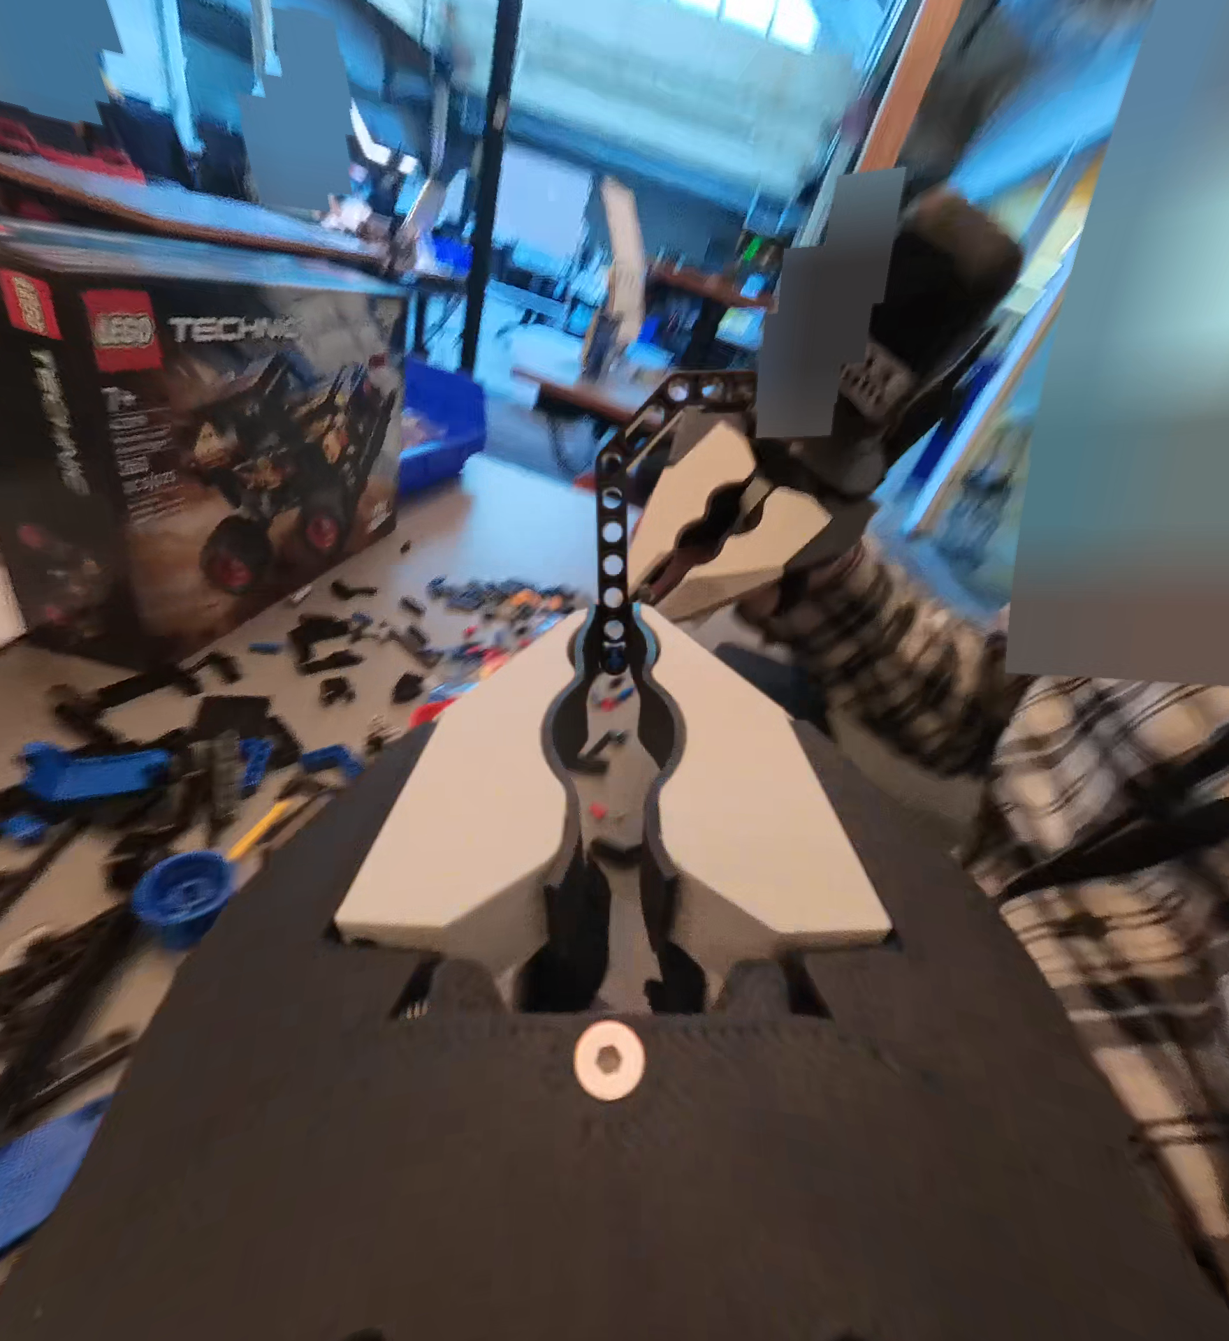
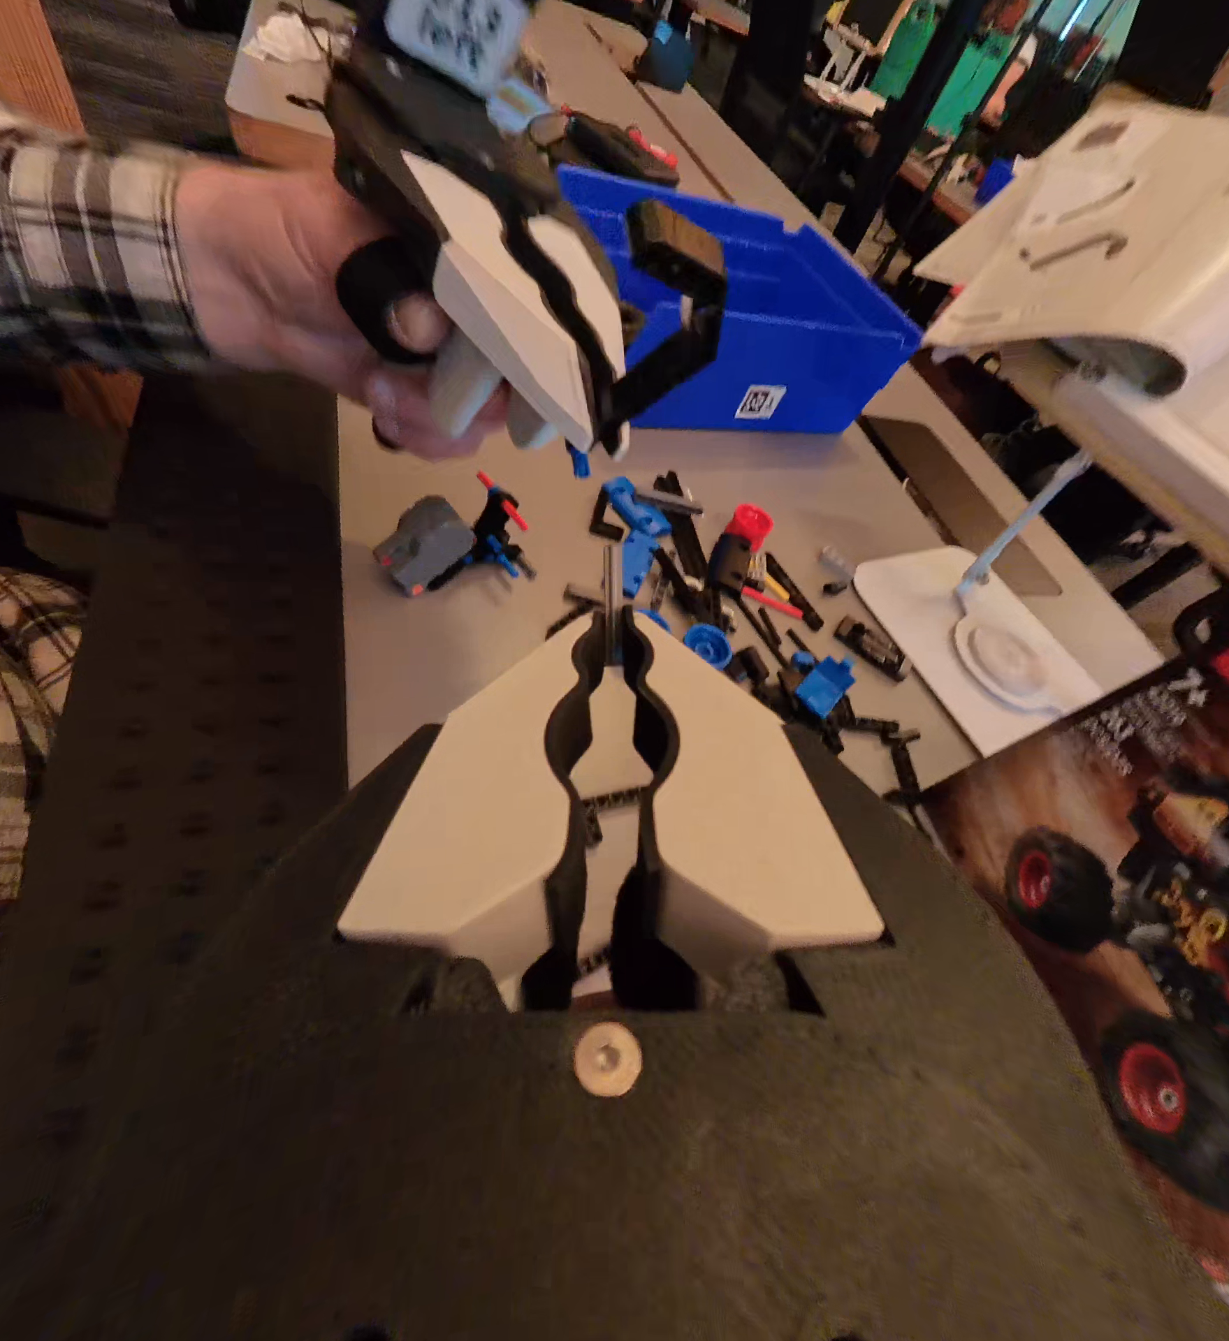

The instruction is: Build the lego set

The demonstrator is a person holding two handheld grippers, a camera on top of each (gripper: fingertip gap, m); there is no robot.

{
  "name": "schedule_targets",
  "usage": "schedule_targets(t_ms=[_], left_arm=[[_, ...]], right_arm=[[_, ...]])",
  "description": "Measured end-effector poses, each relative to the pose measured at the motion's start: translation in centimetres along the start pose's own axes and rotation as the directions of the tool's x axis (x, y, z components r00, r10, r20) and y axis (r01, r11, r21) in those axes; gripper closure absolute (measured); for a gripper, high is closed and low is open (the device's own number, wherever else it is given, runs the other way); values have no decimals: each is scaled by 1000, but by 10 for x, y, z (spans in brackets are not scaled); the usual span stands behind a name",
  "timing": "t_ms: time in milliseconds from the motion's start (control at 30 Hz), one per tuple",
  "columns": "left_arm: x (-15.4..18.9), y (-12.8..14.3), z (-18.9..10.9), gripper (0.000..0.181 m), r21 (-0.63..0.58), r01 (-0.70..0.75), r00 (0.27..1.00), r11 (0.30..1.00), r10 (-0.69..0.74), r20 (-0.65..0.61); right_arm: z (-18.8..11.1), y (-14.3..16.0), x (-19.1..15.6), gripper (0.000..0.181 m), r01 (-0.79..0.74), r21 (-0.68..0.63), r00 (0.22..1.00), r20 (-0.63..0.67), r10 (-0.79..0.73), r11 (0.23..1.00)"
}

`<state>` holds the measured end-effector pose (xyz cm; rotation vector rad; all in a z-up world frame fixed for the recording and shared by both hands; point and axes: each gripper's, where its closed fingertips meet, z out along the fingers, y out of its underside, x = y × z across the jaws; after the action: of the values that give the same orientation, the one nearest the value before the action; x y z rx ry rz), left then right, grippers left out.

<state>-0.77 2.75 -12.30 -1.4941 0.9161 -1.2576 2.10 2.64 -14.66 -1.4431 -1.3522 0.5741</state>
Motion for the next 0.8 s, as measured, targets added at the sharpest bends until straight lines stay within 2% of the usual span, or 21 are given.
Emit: schedule_targets(t_ms=[100, 200, 333, 533, 700, 800], left_arm=[[7, -9, -1, 176, 142, 117, 991, 983, -106, -81], [10, -12, -3, 176, 204, 171, 981, 964, -146, -130], [13, -11, -2, 177, 204, 199, 971, 958, -165, -171], [10, -10, -1, 176, 209, 197, 973, 958, -164, -163], [10, -10, 1, 176, 208, 124, 987, 970, -100, -122], [9, -9, 1, 176, 195, 48, 997, 980, -34, -74]], right_arm=[[6, -19, -3, 179, 89, -13, 995, -40, -89, 996], [11, -28, -2, 180, 149, -40, 986, -63, -152, 988], [16, -31, -2, 181, 190, -73, 978, -67, -195, 979], [22, -29, -2, 181, 246, -122, 962, -86, -257, 962], [21, -29, -1, 180, 290, -158, 941, -130, -311, 944], [21, -30, 1, 181, 357, -204, 901, -184, -394, 911]])
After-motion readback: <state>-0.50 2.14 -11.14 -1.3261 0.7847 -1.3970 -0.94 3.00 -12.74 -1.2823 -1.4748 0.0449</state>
